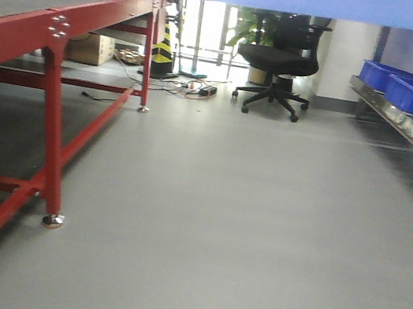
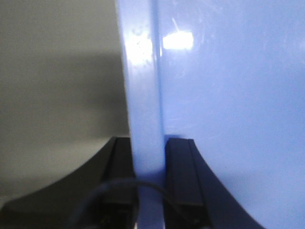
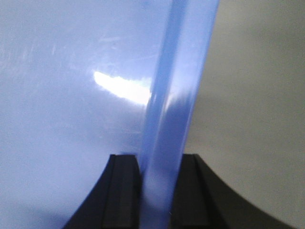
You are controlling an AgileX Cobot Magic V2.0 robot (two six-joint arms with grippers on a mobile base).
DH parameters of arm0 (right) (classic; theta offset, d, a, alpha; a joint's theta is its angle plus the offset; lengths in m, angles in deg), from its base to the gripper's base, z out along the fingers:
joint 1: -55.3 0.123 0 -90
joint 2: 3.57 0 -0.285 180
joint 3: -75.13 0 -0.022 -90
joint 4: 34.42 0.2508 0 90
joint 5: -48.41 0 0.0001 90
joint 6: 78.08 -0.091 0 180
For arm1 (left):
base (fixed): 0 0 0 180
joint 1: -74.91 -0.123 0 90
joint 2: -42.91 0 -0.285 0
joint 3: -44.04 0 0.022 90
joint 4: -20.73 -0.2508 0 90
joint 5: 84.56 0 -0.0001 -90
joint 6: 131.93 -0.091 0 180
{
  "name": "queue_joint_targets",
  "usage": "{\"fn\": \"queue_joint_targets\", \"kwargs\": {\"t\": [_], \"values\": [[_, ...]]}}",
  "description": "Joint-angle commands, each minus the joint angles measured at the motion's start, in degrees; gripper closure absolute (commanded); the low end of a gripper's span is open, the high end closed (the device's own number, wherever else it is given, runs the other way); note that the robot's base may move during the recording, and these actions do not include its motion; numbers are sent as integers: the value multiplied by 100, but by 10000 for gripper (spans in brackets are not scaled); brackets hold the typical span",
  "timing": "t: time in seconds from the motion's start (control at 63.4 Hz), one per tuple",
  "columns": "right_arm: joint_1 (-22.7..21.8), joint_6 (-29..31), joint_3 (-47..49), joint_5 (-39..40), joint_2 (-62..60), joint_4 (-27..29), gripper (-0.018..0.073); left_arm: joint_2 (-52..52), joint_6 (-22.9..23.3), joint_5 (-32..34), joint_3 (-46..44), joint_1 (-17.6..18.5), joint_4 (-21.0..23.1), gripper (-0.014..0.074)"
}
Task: Grab blue tray and place on right shelf
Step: 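Hold the tray and drive toward the steel shelf with blue bins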
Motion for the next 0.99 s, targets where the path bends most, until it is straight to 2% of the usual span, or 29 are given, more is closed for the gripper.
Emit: {"fn": "queue_joint_targets", "kwargs": {"t": [0.0,0.978], "values": [[-16,173,169,238,-158,-343,504,-123,-162,-185,-127,43,-217,645],[-16,173,169,238,-158,-343,504,-123,-162,-185,-127,43,-217,645]]}}
